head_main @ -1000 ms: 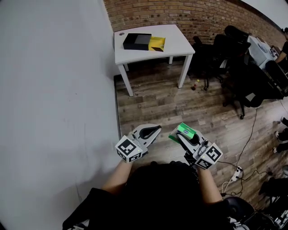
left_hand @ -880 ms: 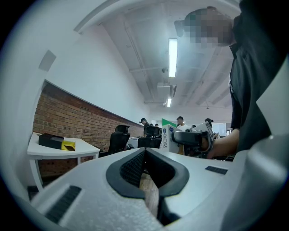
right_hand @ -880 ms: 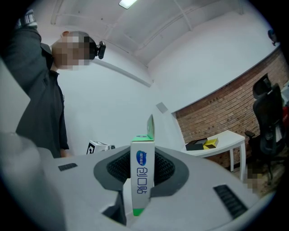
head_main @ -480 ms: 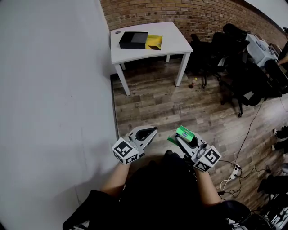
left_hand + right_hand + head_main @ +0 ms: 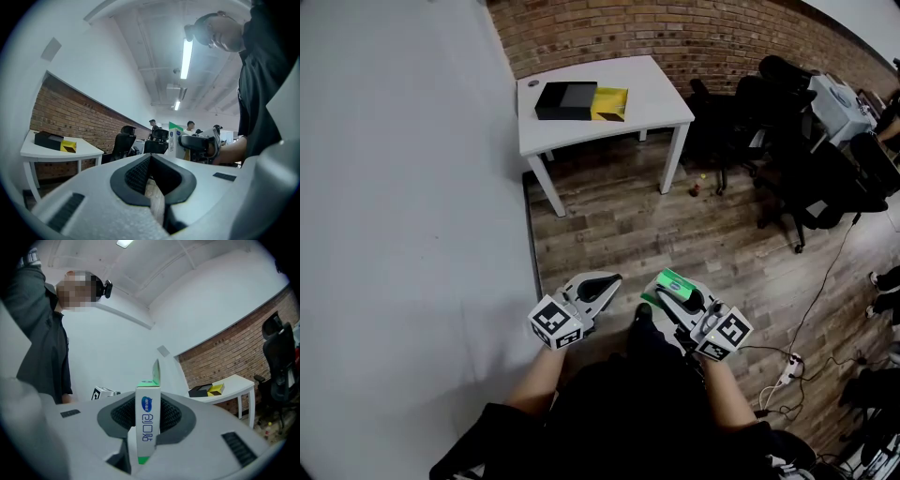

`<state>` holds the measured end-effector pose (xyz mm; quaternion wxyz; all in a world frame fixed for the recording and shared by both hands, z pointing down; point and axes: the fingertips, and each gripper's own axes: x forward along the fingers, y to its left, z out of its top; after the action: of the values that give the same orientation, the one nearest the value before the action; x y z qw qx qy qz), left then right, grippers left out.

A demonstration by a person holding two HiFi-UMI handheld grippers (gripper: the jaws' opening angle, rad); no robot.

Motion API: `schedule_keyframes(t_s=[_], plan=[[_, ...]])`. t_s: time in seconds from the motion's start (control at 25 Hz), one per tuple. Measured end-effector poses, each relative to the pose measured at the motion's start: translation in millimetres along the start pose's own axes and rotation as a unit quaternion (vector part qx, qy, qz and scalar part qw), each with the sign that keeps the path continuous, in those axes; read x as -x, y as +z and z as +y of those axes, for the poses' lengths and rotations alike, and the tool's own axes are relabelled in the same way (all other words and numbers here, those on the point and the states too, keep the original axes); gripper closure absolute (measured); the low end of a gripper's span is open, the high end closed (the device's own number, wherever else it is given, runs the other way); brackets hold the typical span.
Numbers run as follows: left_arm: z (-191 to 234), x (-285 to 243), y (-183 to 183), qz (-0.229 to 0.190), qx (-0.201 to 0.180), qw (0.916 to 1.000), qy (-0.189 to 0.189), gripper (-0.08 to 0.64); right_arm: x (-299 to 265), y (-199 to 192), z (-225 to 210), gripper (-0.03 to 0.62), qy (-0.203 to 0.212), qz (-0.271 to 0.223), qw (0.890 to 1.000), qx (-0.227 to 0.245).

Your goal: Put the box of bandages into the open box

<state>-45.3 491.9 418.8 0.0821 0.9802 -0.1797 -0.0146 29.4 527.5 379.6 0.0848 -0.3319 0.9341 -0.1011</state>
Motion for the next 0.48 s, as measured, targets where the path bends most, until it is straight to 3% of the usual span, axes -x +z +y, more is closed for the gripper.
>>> schedule_keyframes(t_s=[0.24, 0.48], plan=[[38.5, -48.2, 13.3, 0.007, -0.010, 0.9999, -0.006, 0.545, -15.8, 20.3, -59.9, 0.497, 0.001, -0.011, 1.000, 0.001], [89.2, -84.8, 25.6, 0.021, -0.004, 0.9997, 0.012, 0.545, -41.6, 33.5, -122.9, 0.497, 0.017, -0.011, 1.000, -0.015]])
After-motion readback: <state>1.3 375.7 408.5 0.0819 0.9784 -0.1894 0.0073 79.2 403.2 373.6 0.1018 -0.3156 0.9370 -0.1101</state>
